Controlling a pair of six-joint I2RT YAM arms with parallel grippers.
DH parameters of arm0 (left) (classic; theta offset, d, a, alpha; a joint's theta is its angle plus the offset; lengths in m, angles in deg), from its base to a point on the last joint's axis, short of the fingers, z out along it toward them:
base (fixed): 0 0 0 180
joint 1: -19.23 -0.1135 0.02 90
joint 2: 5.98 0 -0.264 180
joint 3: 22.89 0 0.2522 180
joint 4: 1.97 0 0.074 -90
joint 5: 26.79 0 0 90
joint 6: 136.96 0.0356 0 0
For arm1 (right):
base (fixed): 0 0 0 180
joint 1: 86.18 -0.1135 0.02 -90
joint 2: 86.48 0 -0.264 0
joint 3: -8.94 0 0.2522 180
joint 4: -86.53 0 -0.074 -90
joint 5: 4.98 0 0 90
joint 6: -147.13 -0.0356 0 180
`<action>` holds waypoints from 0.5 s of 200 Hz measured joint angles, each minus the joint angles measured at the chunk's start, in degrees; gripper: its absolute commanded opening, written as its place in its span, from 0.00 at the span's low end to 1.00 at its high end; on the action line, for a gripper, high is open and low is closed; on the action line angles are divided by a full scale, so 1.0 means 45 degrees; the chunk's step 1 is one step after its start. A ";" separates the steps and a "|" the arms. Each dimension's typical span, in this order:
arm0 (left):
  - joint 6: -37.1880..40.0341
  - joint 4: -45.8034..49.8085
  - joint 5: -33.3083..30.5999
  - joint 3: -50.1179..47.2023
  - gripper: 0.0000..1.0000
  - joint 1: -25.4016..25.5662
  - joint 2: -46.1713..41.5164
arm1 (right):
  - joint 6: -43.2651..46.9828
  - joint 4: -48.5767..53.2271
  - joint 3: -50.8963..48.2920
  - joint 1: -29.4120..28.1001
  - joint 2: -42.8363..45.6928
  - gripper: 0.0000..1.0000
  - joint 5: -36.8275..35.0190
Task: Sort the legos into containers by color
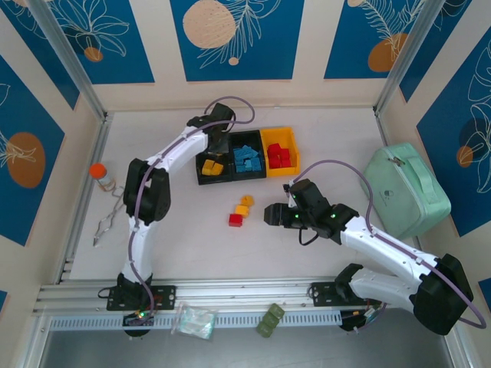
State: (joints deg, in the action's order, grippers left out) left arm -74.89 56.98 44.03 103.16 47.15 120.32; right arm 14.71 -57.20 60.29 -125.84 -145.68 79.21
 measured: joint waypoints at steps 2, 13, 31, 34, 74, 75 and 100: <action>0.0000 0.0029 -0.0010 0.0063 0.37 0.0000 0.0073 | 0.0000 0.0010 0.0000 0.0005 0.0000 0.62 0.0000; 0.0019 0.0170 -0.0092 0.0355 0.39 0.0000 0.0350 | 0.0005 0.0063 0.0000 0.0010 0.0000 0.62 -0.0005; 0.0112 0.0398 -0.0160 0.0588 0.49 0.0000 0.0631 | 0.0044 0.0155 0.0000 0.0044 0.0000 0.62 -0.0019; 0.0107 0.0418 -0.0185 0.0607 0.50 0.0000 0.0646 | 0.0044 0.0170 0.0000 0.0063 0.0000 0.62 -0.0019; 0.0214 0.0699 -0.0233 0.0656 0.58 0.0000 0.0675 | 0.0063 0.0199 0.0000 0.0092 -0.0005 0.62 -0.0039; 0.0214 0.0704 -0.0233 0.0656 0.58 0.0000 0.0675 | 0.0068 0.0199 0.0000 0.0092 -0.0005 0.62 -0.0039; 0.0223 0.0826 -0.0219 0.0656 0.58 0.0029 0.0631 | 0.0087 0.0199 0.0005 0.0092 -0.0092 0.62 -0.0039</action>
State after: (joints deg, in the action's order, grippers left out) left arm -73.88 60.70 43.05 106.11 47.28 123.16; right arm 15.11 -56.31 60.31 -125.42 -146.09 79.04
